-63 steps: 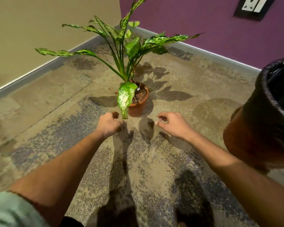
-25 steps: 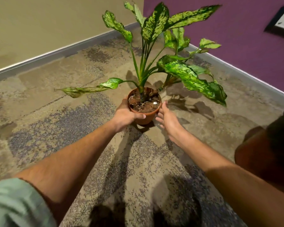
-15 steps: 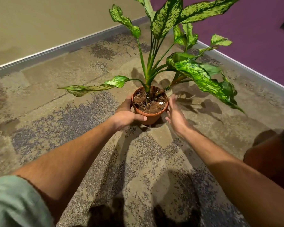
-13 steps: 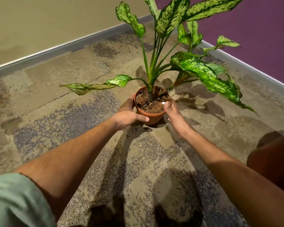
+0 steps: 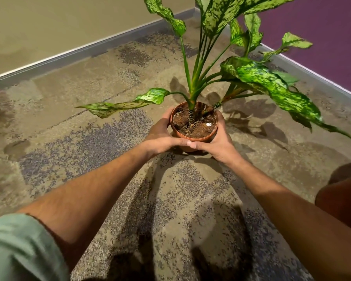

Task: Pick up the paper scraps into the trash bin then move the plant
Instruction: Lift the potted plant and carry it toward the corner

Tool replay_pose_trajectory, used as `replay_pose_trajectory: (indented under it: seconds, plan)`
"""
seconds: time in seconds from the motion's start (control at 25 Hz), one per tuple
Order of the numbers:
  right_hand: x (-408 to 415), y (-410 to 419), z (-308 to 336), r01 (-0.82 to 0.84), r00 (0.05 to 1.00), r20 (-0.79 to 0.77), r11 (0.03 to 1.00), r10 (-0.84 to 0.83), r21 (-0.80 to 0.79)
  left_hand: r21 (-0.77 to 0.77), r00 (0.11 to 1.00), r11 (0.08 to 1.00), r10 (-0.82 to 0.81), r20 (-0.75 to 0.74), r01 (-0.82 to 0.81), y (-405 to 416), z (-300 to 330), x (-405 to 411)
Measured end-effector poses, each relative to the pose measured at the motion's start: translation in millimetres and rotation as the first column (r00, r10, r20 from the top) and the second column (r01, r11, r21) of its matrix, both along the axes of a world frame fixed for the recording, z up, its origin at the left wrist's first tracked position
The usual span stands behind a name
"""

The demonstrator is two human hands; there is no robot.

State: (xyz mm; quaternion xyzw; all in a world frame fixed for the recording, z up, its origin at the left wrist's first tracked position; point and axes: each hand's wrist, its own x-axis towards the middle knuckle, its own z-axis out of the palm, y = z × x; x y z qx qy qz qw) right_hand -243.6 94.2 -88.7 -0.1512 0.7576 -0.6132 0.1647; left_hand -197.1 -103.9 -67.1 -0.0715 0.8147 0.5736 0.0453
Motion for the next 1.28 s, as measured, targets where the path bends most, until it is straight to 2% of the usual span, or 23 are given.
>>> replay_pose_trajectory:
  seconds: [0.2, 0.44, 0.52, 0.72, 0.84, 0.92, 1.08, 1.28]
  plan:
    - [-2, -1, 4, 0.045, 0.999, -0.016, 0.996, -0.044, 0.077, -0.029, 0.999, 0.999, 0.044, -0.008, -0.044, 1, 0, 0]
    - [-2, -4, 22, 0.104, 0.984, -0.165, 0.966, -0.065, 0.237, -0.046, 0.997, 0.996, 0.078, 0.010, -0.078, -7, 9, -2]
    - [-3, -8, 26, 0.100, 0.982, -0.179, 0.969, -0.060, 0.224, -0.044, 0.996, 0.995, 0.086, 0.000, -0.086, -10, 14, -2]
    - [-11, -17, 65, 0.066, 0.993, -0.101, 0.991, -0.055, 0.112, -0.086, 0.997, 0.993, 0.073, -0.037, -0.076, -22, 58, -7]
    - [-9, -22, 117, 0.088, 0.996, -0.026, 0.994, -0.086, 0.069, -0.103, 0.999, 0.994, 0.014, -0.044, -0.019, -28, 119, -9]
    - [-10, -26, 167, 0.086, 0.996, -0.038, 0.992, -0.083, 0.096, -0.071, 0.998, 0.997, 0.028, -0.061, -0.032, -35, 168, -10]
    - [-16, -37, 291, 0.100, 0.981, -0.179, 0.982, -0.070, 0.162, -0.096, 0.993, 0.994, 0.036, -0.112, -0.046, -47, 286, -12]
    - [-17, -42, 452, 0.049, 0.993, -0.114, 0.993, -0.037, 0.106, -0.158, 0.989, 0.987, -0.004, -0.145, -0.019, -50, 455, -10]
